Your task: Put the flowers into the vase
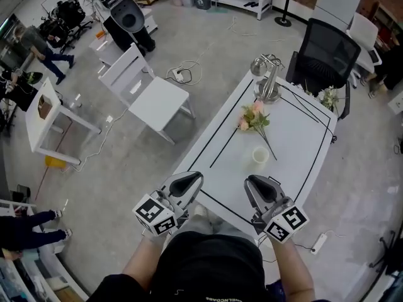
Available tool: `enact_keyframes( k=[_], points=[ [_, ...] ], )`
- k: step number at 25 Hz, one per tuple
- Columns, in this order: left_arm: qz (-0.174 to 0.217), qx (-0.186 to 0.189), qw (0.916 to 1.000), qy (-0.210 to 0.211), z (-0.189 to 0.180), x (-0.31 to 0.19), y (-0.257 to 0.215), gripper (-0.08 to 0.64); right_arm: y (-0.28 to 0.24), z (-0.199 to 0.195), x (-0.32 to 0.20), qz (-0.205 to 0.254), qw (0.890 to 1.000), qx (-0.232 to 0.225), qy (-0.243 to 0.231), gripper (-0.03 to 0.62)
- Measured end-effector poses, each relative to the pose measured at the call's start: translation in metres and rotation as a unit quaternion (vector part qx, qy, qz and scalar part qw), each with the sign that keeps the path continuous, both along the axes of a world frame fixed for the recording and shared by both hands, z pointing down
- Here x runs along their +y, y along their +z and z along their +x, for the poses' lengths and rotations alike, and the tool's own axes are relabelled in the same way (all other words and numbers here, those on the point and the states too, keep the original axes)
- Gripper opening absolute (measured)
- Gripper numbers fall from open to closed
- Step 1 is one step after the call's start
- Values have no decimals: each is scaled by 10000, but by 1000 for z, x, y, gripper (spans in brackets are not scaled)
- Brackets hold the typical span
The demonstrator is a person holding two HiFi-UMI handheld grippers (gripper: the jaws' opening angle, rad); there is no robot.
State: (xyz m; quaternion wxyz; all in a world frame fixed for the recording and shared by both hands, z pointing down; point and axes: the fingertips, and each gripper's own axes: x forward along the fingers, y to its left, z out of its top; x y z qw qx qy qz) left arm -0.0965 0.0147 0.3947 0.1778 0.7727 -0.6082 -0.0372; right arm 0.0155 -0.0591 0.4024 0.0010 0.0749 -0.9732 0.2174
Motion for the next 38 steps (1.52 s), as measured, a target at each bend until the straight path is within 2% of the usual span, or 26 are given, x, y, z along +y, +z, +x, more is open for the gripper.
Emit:
enact_keyframes(
  k=[8, 16, 28, 38],
  points=[
    [-137, 145, 9996, 186, -20, -44, 12, 71, 6, 17, -20, -22, 9981, 161, 600, 55],
    [-367, 274, 9968, 657, -43, -102, 33, 131, 18, 23, -41, -157, 9899, 371, 1363, 57],
    [-735, 356, 9905, 1105, -62, -169, 77, 188, 24, 22, -40, -58, 9791, 759, 1886, 57],
    [-1050, 433, 9825, 1477, -58, -221, 121, 212, 49, 22, -48, -60, 9623, 1458, 2293, 57]
  ],
)
